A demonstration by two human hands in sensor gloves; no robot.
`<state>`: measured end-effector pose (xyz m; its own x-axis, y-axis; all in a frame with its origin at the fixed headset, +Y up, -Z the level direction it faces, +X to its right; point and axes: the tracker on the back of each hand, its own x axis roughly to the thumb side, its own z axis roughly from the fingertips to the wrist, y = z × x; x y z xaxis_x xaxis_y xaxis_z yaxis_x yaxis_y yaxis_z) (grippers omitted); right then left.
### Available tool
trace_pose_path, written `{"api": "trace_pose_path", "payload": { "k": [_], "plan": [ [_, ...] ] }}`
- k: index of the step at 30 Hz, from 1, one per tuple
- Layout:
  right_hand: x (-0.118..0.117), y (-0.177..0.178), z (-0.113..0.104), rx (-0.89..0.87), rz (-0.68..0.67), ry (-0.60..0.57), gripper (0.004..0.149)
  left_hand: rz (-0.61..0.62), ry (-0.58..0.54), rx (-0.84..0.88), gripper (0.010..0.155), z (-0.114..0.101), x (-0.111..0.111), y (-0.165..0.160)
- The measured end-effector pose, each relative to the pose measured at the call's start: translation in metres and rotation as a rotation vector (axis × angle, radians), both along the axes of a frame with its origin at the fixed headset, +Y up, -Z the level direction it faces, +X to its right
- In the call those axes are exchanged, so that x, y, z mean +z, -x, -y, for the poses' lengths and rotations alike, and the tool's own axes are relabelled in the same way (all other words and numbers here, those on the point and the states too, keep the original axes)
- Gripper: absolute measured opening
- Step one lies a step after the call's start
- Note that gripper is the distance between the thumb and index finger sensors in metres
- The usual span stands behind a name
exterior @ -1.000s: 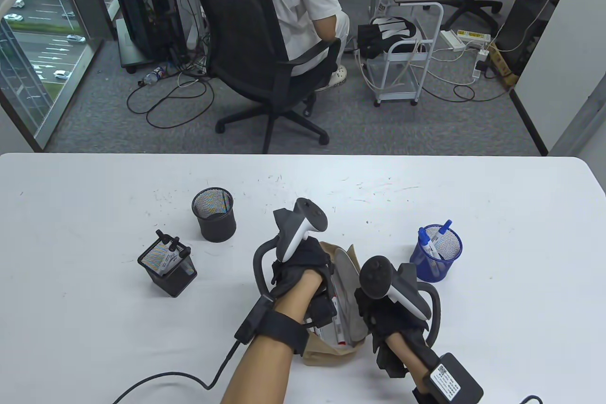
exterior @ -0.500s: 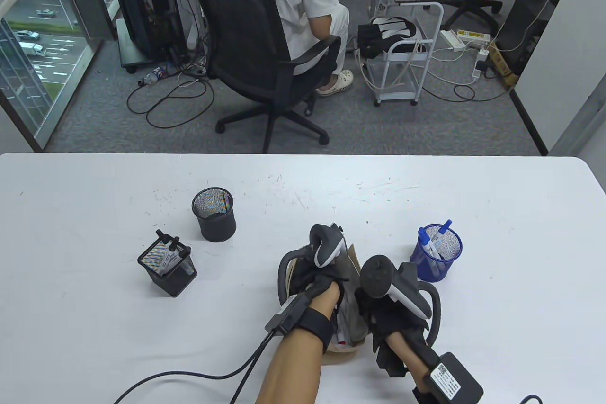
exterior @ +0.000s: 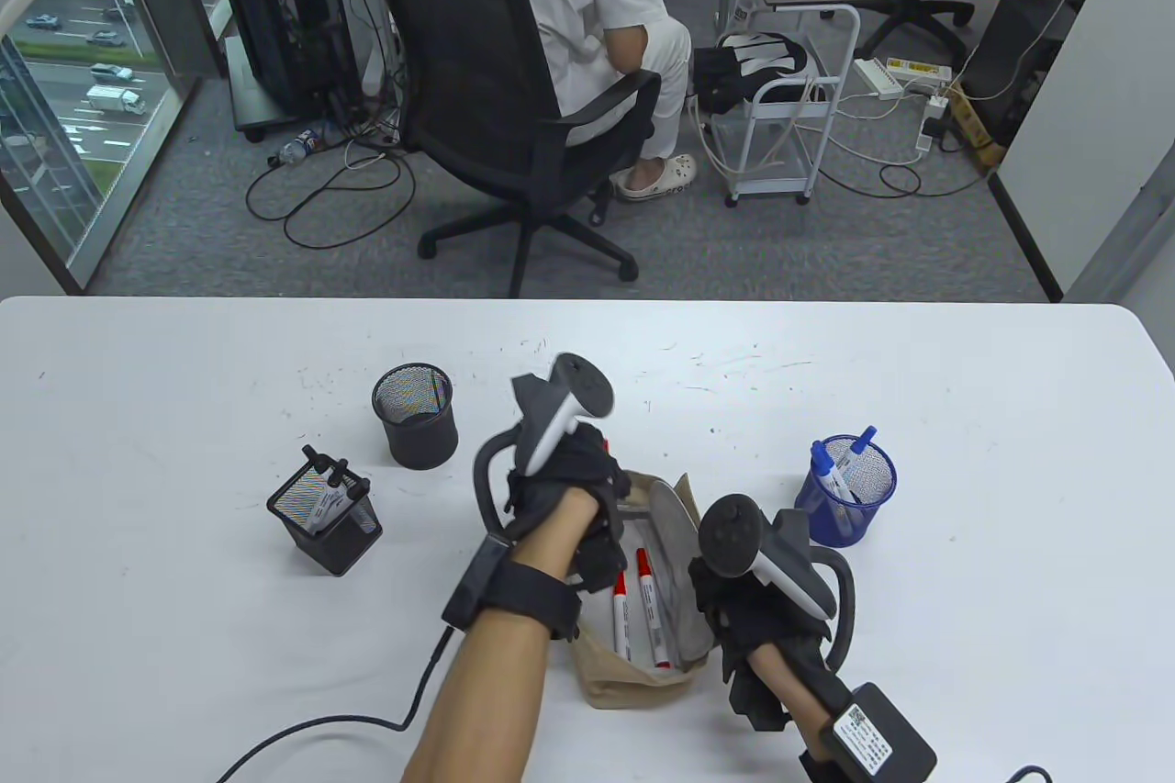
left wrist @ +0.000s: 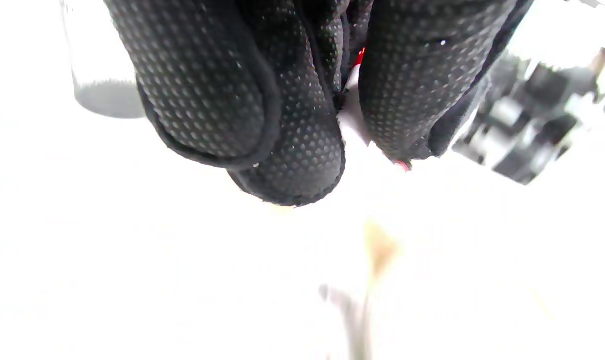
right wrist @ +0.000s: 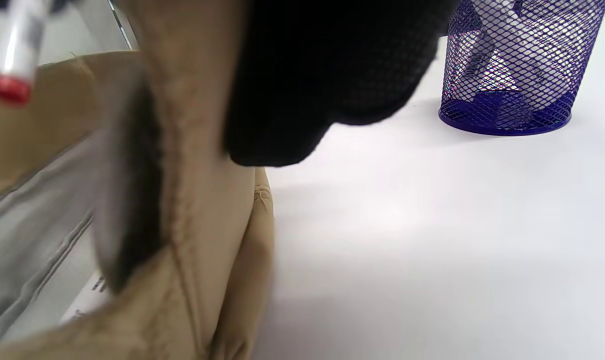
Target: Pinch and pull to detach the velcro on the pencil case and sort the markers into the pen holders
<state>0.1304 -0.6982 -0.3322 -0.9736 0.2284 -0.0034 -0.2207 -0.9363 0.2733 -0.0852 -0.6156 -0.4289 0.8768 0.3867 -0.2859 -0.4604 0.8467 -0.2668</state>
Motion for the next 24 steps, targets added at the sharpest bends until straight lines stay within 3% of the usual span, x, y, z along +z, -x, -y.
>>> {"api": "trace_pose_path", "payload": {
  "k": [2, 5, 10, 18, 21, 24],
  "plan": [
    [0.000, 0.000, 0.000, 0.001, -0.001, -0.004, 0.053, -0.110, -0.129, 0.041, 0.056, -0.026, -0.003, 0.035],
    [0.000, 0.000, 0.000, -0.003, 0.003, -0.002, 0.052, -0.230, -0.265, 0.029, 0.053, -0.042, -0.007, 0.080],
    [0.000, 0.000, 0.000, -0.002, 0.003, -0.002, 0.053, -0.360, -0.345, 0.014, 0.052, -0.030, -0.020, 0.133],
    [0.001, 0.001, 0.000, 0.010, -0.001, -0.011, 0.053, -0.402, -0.340, 0.034, 0.057, 0.008, -0.039, 0.167],
    [0.001, 0.002, 0.001, 0.010, -0.001, -0.011, 0.053, -0.390, -0.329, 0.058, 0.061, 0.010, -0.039, 0.166],
    [0.001, 0.002, 0.001, 0.012, -0.001, -0.013, 0.053, -0.328, -0.335, 0.031, 0.058, -0.002, -0.035, 0.152]
  ]
}}
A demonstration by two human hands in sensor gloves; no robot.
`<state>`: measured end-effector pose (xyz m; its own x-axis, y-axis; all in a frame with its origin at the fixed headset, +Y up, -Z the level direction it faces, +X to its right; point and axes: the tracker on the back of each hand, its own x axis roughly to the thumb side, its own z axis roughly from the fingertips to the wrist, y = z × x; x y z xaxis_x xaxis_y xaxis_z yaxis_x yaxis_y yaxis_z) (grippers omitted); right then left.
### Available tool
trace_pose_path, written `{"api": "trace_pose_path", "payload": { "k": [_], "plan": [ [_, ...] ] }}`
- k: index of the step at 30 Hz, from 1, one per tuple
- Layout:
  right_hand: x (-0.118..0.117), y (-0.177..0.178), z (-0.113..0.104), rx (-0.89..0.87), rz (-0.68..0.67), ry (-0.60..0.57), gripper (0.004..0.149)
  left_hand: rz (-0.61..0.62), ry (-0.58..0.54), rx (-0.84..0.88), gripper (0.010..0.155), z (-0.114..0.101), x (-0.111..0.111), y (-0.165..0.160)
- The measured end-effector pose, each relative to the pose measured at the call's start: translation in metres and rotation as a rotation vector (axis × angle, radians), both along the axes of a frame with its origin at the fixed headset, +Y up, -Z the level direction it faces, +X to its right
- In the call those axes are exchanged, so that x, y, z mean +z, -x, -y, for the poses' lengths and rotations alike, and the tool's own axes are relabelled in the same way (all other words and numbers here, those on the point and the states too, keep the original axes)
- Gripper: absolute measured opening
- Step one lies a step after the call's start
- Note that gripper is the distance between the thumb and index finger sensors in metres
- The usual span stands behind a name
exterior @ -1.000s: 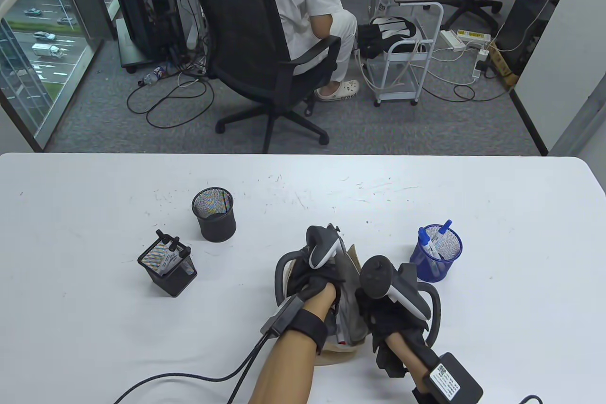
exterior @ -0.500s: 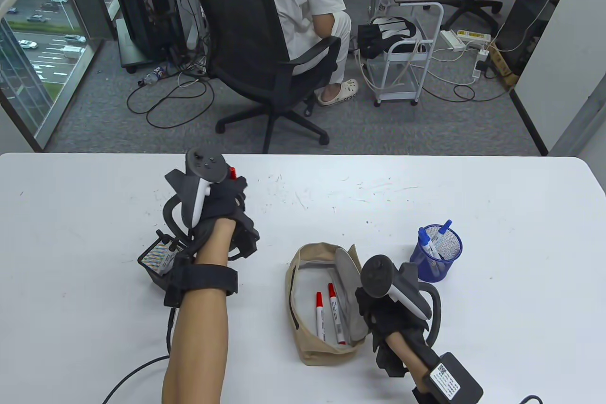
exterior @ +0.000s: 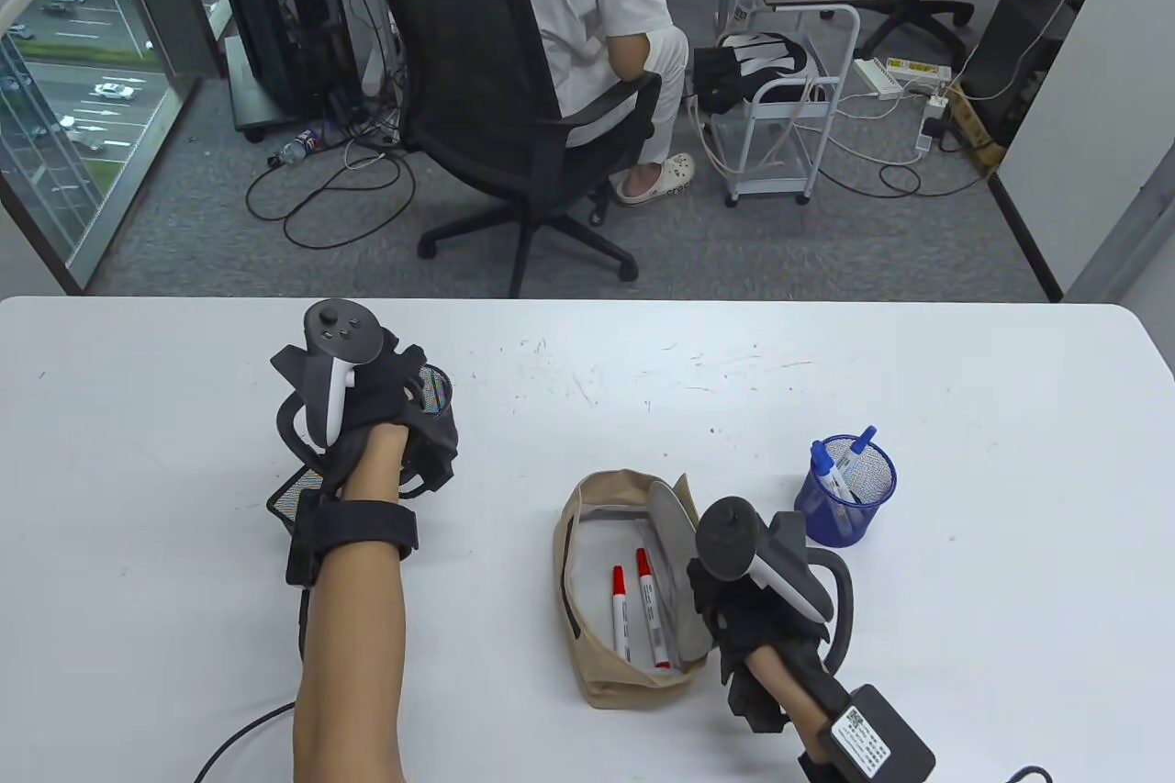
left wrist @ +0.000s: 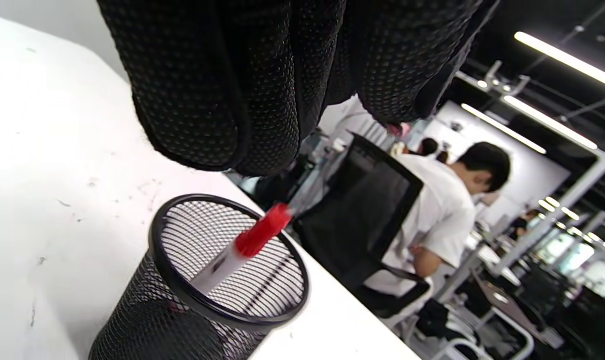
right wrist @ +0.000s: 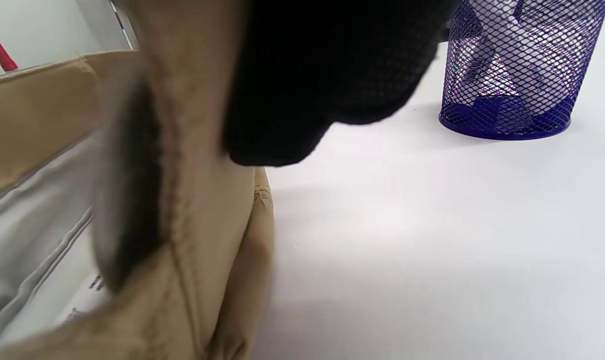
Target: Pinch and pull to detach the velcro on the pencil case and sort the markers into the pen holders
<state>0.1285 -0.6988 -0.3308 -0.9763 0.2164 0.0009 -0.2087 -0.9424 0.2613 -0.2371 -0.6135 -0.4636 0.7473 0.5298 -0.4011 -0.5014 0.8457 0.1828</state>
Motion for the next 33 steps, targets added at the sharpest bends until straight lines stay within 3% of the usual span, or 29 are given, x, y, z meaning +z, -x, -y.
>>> {"api": "trace_pose_path", "payload": {
  "k": [8, 12, 16, 22, 27, 33],
  "plan": [
    [0.000, 0.000, 0.000, -0.001, -0.001, 0.000, 0.053, 0.223, 0.094, -0.046, 0.056, -0.041, 0.035, -0.085],
    [0.000, 0.000, 0.000, 0.001, -0.002, -0.002, 0.053, 0.346, 0.200, -0.069, 0.056, -0.039, 0.054, -0.134],
    [0.000, -0.001, 0.000, 0.000, -0.005, 0.000, 0.053, 0.438, 0.287, -0.129, 0.059, -0.017, 0.068, -0.172],
    [0.000, -0.002, 0.001, -0.008, -0.005, 0.005, 0.053, 0.502, 0.549, -0.171, 0.063, 0.040, 0.076, -0.215],
    [0.000, -0.002, 0.001, -0.013, -0.007, 0.009, 0.053, 0.491, 0.654, -0.287, 0.066, 0.082, 0.071, -0.236],
    [-0.001, -0.003, 0.001, -0.018, -0.006, 0.014, 0.053, 0.439, 0.796, -0.366, 0.079, 0.126, 0.060, -0.247]
  ]
}}
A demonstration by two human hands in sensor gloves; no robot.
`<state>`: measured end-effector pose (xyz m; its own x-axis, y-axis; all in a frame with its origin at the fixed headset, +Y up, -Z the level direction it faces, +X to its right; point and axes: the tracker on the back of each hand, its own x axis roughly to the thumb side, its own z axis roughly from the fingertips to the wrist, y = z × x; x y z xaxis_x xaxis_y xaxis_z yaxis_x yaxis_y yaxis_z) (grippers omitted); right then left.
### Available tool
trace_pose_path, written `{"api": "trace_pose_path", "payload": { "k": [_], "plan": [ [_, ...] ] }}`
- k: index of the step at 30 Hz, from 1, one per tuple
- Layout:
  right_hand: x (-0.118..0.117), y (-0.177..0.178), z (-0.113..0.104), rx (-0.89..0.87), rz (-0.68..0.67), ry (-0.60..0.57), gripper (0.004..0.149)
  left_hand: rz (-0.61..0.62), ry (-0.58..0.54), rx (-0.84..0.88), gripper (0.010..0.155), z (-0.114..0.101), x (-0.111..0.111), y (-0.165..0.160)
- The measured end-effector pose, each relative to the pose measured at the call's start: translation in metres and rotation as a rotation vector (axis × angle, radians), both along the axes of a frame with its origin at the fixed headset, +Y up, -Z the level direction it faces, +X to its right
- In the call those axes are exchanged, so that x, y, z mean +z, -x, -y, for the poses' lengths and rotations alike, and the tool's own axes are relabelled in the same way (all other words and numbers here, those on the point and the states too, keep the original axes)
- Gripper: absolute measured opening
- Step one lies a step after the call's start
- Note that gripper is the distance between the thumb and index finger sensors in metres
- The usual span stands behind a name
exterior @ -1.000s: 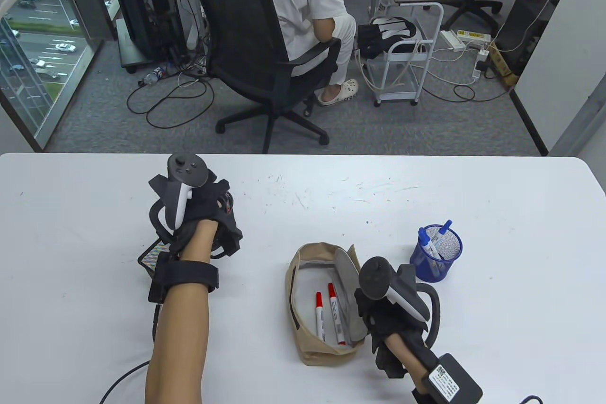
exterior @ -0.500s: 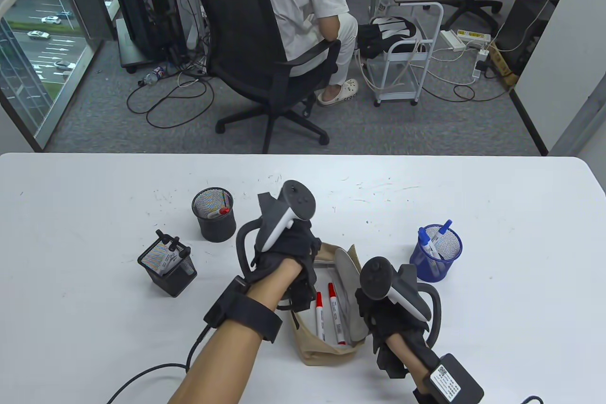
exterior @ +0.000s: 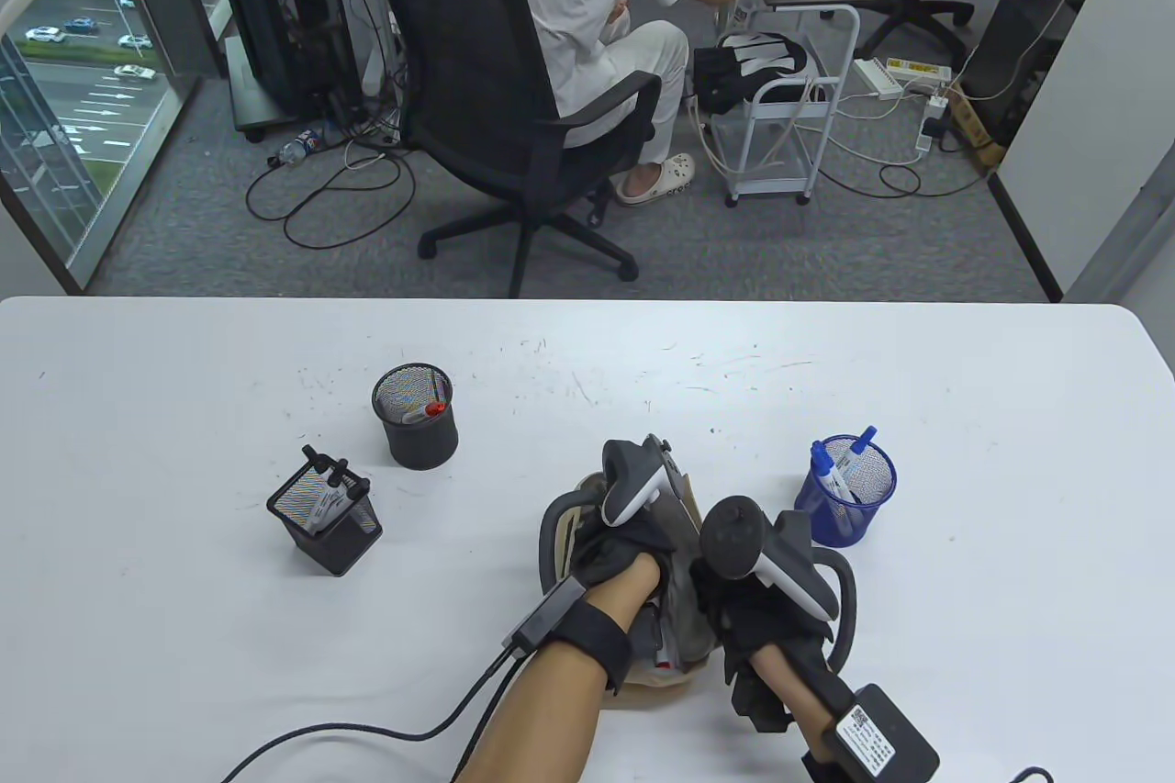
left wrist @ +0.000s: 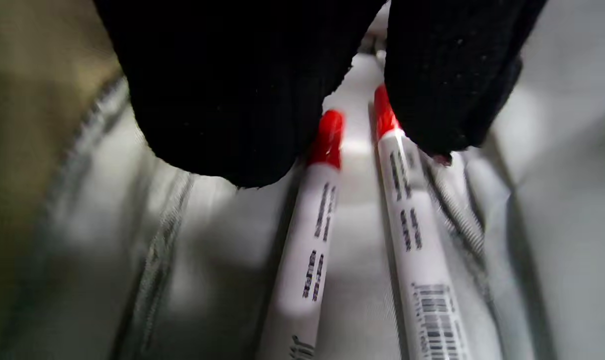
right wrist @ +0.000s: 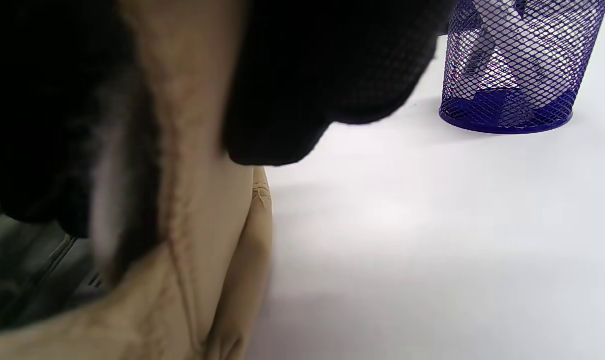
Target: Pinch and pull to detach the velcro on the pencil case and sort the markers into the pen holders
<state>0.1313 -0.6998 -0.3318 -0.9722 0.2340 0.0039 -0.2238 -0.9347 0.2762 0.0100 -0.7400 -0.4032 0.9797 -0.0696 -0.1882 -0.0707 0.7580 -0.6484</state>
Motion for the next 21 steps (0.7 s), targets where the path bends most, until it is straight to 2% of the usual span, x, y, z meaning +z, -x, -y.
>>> {"api": "trace_pose_path", "payload": {
  "k": [2, 5, 11, 14, 17, 20, 21],
  "plan": [
    [0.000, 0.000, 0.000, -0.003, 0.001, 0.003, 0.053, 0.052, -0.054, -0.085, 0.080, 0.003, -0.002, -0.005],
    [0.000, -0.001, -0.001, -0.004, 0.001, 0.004, 0.053, 0.041, -0.016, -0.023, 0.080, 0.006, -0.002, -0.004],
    [0.000, -0.001, -0.001, -0.003, 0.002, 0.003, 0.053, 0.050, -0.029, 0.005, 0.081, 0.007, 0.001, -0.001],
    [0.000, -0.001, -0.001, 0.000, 0.001, -0.001, 0.053, 0.102, -0.062, 0.049, 0.078, 0.003, 0.004, 0.000],
    [-0.001, -0.001, -0.001, -0.002, 0.003, 0.001, 0.053, 0.115, -0.164, 0.184, 0.075, -0.031, 0.002, 0.016],
    [0.000, -0.001, -0.001, -0.002, 0.004, 0.001, 0.053, 0.029, -0.334, 0.340, 0.060, -0.081, -0.009, 0.054],
    [0.000, -0.001, -0.001, 0.000, 0.003, -0.001, 0.053, -0.011, -0.428, 0.409, 0.055, -0.101, -0.014, 0.074]
  ]
}}
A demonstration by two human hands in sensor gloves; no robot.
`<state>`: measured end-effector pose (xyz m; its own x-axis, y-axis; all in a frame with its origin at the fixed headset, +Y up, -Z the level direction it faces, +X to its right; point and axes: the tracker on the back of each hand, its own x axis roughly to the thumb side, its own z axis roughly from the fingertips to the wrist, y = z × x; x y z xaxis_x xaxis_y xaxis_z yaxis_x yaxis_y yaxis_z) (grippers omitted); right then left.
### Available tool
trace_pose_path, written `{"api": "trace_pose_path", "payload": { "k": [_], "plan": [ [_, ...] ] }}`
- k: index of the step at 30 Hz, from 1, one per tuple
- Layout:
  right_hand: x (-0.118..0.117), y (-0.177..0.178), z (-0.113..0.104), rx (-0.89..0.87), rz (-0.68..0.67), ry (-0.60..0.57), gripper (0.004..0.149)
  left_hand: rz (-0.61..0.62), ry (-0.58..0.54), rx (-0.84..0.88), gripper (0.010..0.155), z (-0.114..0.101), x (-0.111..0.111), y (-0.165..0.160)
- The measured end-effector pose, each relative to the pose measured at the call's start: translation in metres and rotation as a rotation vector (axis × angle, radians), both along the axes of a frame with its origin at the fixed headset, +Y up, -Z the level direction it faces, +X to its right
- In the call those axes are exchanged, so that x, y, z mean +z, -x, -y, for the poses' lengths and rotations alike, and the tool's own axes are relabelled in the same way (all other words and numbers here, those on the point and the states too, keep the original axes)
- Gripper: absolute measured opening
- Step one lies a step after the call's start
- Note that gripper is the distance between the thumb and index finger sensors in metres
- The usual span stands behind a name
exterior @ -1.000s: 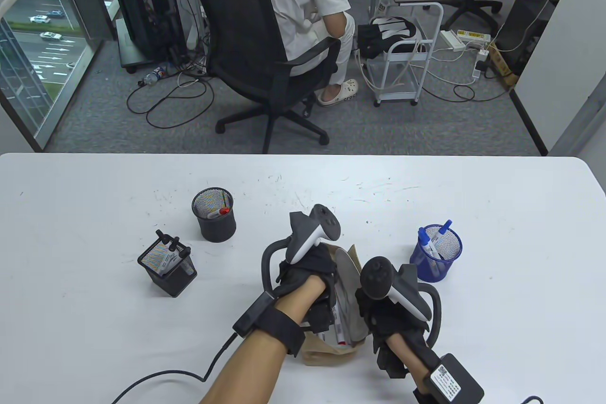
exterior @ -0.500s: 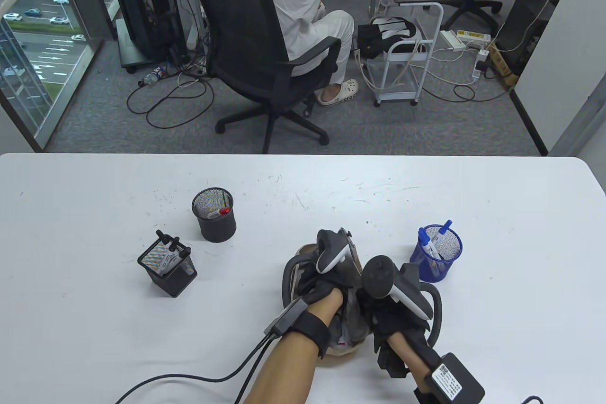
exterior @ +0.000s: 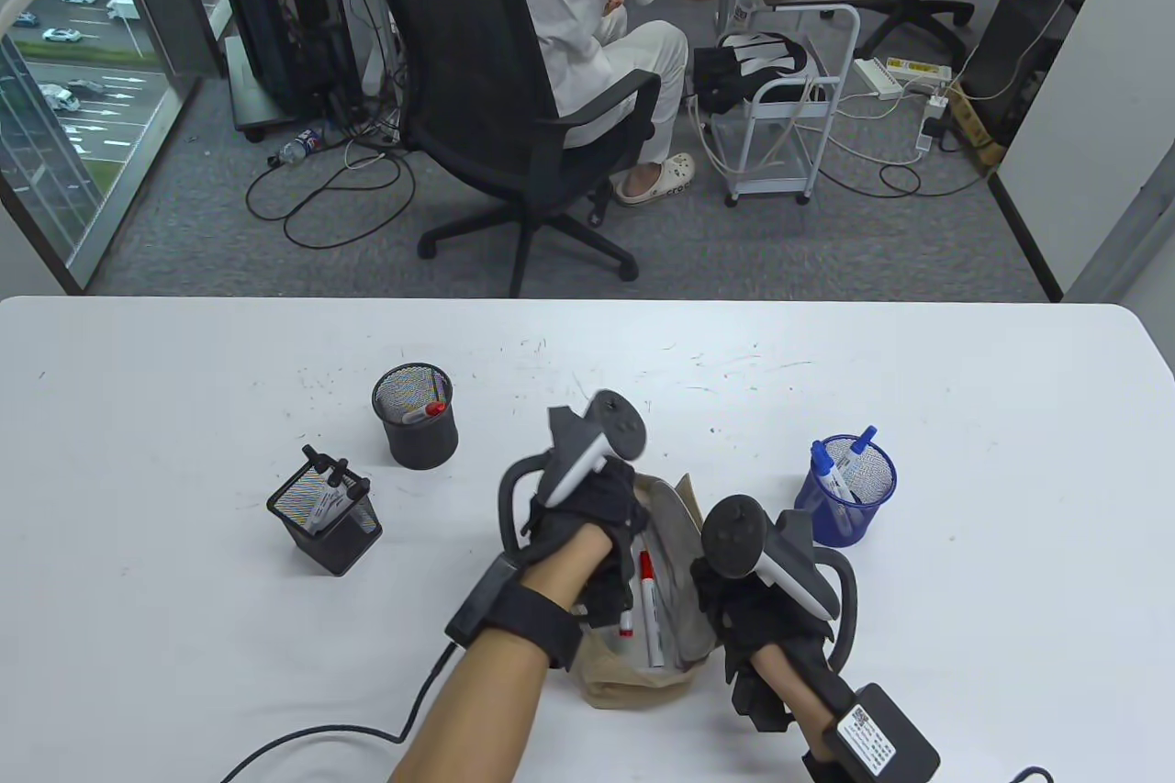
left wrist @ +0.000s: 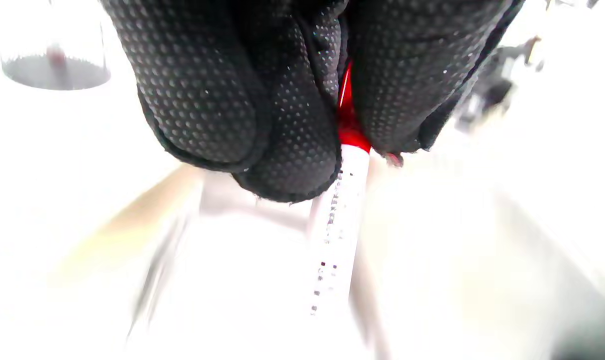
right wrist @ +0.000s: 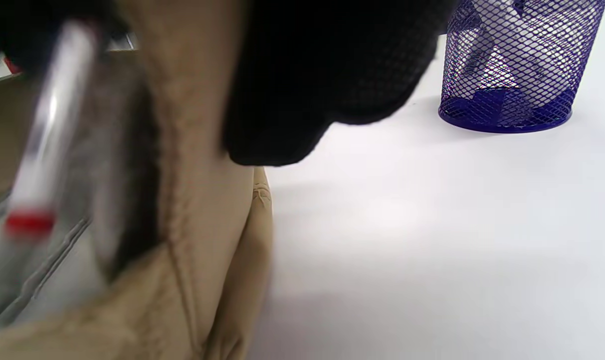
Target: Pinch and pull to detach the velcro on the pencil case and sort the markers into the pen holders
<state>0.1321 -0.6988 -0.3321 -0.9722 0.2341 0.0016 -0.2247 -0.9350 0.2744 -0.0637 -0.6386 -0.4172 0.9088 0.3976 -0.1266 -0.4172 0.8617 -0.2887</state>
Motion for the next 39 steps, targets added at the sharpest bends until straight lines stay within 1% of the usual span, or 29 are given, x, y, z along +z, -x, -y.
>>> {"api": "trace_pose_path", "payload": {
  "k": [1, 3, 5, 7, 9, 11, 14, 16, 17, 18, 20, 22, 25, 27, 30, 33, 36, 38, 39],
  "plan": [
    [0.000, 0.001, 0.000, 0.004, -0.001, -0.003, 0.053, -0.055, -0.052, 0.047, 0.054, -0.018, -0.005, 0.020],
    [0.001, 0.001, 0.000, 0.006, -0.002, -0.005, 0.053, -0.135, -0.162, 0.113, 0.051, -0.042, -0.012, 0.053],
    [0.001, 0.001, 0.000, 0.008, -0.001, -0.006, 0.053, -0.234, -0.253, 0.117, 0.050, -0.063, -0.018, 0.090],
    [0.001, 0.002, 0.000, 0.009, 0.000, -0.006, 0.053, -0.325, -0.340, 0.071, 0.049, -0.075, -0.021, 0.120],
    [0.001, 0.002, 0.000, 0.008, 0.001, -0.006, 0.053, -0.385, -0.390, 0.021, 0.048, -0.078, -0.026, 0.144],
    [0.001, 0.002, 0.000, 0.009, 0.001, -0.007, 0.053, -0.423, -0.431, -0.012, 0.048, -0.075, -0.030, 0.161],
    [0.001, 0.002, 0.000, 0.011, 0.001, -0.008, 0.053, -0.477, -0.433, -0.042, 0.048, -0.062, -0.037, 0.180],
    [0.002, 0.003, 0.000, 0.014, 0.000, -0.011, 0.053, -0.484, -0.427, -0.046, 0.048, -0.053, -0.041, 0.188],
    [0.002, 0.003, 0.000, 0.016, -0.001, -0.013, 0.053, -0.490, -0.423, -0.028, 0.050, -0.048, -0.042, 0.191],
    [0.002, 0.004, 0.000, 0.017, -0.001, -0.014, 0.053, -0.482, -0.407, 0.005, 0.055, -0.043, -0.043, 0.194],
    [0.002, 0.004, 0.000, 0.018, -0.002, -0.015, 0.053, -0.486, -0.403, 0.024, 0.057, -0.041, -0.042, 0.194],
    [0.002, 0.004, 0.000, 0.018, -0.001, -0.015, 0.053, -0.462, -0.395, 0.004, 0.057, -0.044, -0.039, 0.190],
    [0.002, 0.004, 0.001, 0.015, 0.000, -0.013, 0.053, -0.422, -0.375, 0.001, 0.055, -0.054, -0.032, 0.175],
    [0.002, 0.003, 0.001, 0.011, 0.001, -0.011, 0.053, -0.392, -0.342, -0.001, 0.055, -0.060, -0.027, 0.163],
    [0.002, 0.003, 0.000, 0.006, 0.001, -0.007, 0.053, -0.339, -0.313, -0.010, 0.055, -0.070, -0.016, 0.139],
    [0.002, 0.002, 0.000, 0.004, 0.001, -0.005, 0.053, -0.258, -0.274, -0.017, 0.055, -0.076, -0.004, 0.110],
    [0.002, 0.002, 0.001, 0.002, 0.000, -0.005, 0.053, -0.173, -0.239, -0.016, 0.055, -0.076, 0.011, 0.078],
    [0.001, 0.001, 0.000, -0.002, 0.001, -0.001, 0.053, -0.120, -0.220, -0.014, 0.055, -0.072, 0.020, 0.059],
    [0.001, 0.001, 0.001, -0.006, 0.002, 0.002, 0.053, -0.090, -0.193, -0.024, 0.055, -0.069, 0.026, 0.046]
  ]
}}
